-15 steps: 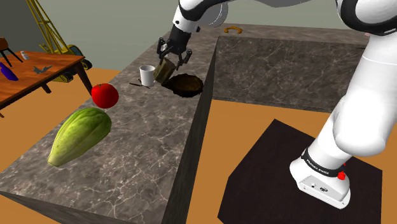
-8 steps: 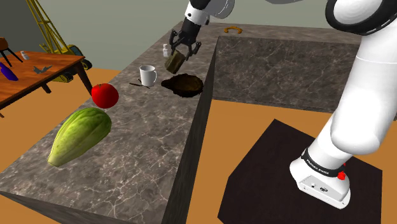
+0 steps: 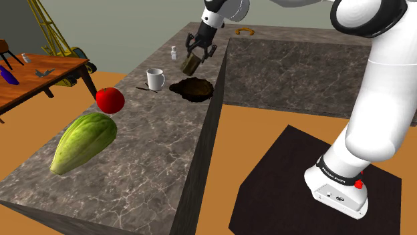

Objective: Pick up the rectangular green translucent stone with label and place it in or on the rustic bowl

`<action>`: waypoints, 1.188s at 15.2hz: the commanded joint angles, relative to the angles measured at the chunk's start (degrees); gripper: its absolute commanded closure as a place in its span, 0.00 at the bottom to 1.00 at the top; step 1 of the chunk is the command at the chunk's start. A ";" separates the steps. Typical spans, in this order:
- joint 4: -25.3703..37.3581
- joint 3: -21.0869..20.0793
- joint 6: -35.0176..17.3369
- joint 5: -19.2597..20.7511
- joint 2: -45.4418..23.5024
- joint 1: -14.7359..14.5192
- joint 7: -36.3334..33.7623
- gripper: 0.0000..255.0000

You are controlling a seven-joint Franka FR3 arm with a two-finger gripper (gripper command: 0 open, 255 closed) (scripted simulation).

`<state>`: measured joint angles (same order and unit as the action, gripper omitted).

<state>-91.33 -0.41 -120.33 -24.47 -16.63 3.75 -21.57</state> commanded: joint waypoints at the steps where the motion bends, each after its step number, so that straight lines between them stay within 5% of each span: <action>1: -0.96 -0.09 -1.29 -0.28 -0.34 -0.05 0.52 1.00; 18: -6.06 -0.62 -7.99 -2.14 -2.41 -0.06 3.72 1.00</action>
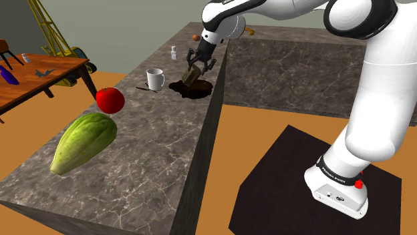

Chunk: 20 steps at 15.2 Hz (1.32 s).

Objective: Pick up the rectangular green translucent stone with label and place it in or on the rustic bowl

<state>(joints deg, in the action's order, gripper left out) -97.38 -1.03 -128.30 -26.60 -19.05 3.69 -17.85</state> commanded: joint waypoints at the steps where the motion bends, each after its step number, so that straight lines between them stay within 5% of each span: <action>1: 0.00 0.00 -0.02 -0.01 0.01 0.00 0.01 1.00; 2: 0.00 0.00 -0.02 -0.01 0.01 0.00 0.01 1.00; 3: 0.00 0.00 -0.02 -0.01 0.01 0.00 0.01 0.00; 20: 1.03 0.88 5.27 0.84 3.91 1.19 -0.50 0.00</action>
